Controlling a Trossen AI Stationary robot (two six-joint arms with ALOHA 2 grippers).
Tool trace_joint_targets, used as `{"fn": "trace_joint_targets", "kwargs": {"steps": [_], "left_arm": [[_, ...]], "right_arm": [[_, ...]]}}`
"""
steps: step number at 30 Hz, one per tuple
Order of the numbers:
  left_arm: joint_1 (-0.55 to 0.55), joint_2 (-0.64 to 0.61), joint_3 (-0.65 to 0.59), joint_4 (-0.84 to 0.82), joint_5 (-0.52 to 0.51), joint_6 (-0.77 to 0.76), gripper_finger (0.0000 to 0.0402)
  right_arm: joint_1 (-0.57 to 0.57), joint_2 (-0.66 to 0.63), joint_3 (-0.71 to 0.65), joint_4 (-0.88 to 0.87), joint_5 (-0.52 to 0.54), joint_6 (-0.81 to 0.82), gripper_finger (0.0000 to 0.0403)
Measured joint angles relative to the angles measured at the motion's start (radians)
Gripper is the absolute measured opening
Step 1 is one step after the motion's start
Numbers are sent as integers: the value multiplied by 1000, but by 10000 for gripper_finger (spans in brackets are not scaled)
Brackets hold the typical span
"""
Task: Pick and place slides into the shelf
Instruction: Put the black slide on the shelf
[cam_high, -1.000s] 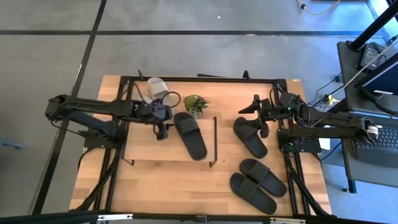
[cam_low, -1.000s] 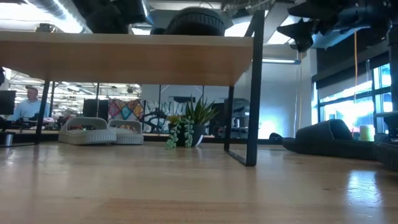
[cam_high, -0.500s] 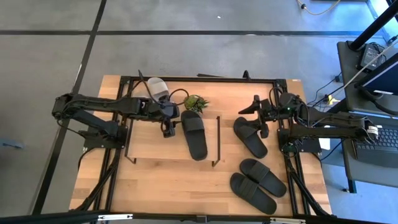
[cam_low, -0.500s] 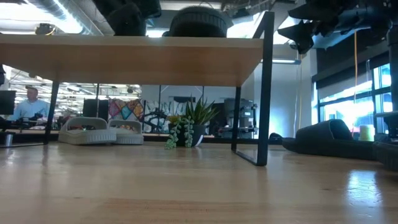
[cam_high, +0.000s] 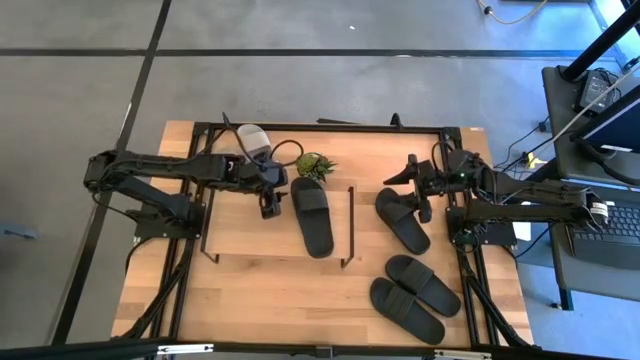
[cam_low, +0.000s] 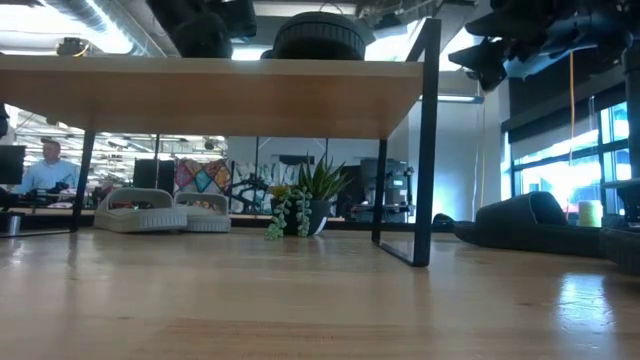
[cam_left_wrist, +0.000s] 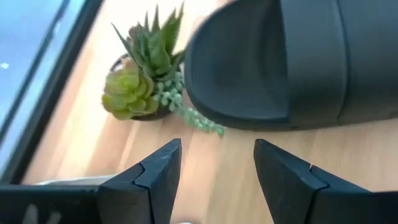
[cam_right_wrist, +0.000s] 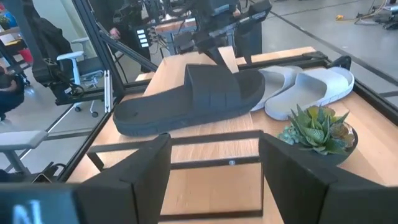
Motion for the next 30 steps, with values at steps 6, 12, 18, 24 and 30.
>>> {"fn": "trace_joint_targets", "kwargs": {"steps": [6,12,18,24,30], "left_arm": [[-54,0,0,3,41,-16,195],[-87,13,1,5,39,-54,195],[-97,62,2,54,38,-60,195],[-95,137,43,86,41,-38,195],[-95,188,115,69,39,10,195]], "right_arm": [[0,1,0,-38,0,3,241],[0,0,0,-37,0,4,241],[0,1,0,-38,0,5,241],[0,1,0,-38,0,4,241],[3,24,0,-40,-2,48,241]]}}
